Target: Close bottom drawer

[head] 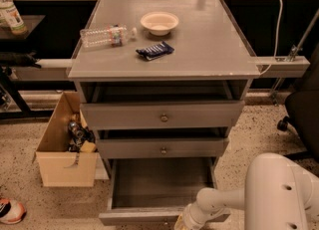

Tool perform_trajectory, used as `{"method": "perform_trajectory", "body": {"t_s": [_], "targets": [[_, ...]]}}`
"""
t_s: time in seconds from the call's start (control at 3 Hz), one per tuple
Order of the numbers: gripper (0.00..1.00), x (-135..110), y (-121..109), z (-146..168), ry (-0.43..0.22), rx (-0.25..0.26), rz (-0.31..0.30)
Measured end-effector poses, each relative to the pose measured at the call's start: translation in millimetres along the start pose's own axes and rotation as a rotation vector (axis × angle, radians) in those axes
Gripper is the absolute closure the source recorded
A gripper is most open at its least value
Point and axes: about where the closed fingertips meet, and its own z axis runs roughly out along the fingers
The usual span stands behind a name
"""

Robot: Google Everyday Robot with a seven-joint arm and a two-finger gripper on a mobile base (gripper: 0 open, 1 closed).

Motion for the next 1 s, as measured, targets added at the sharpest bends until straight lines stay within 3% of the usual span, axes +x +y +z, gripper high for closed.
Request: {"method": "perform_trajectory", "body": {"t_s": [1.0], "targets": [[0.28, 1.2, -1.0, 1.5, 0.000, 0.001, 0.001]]}}
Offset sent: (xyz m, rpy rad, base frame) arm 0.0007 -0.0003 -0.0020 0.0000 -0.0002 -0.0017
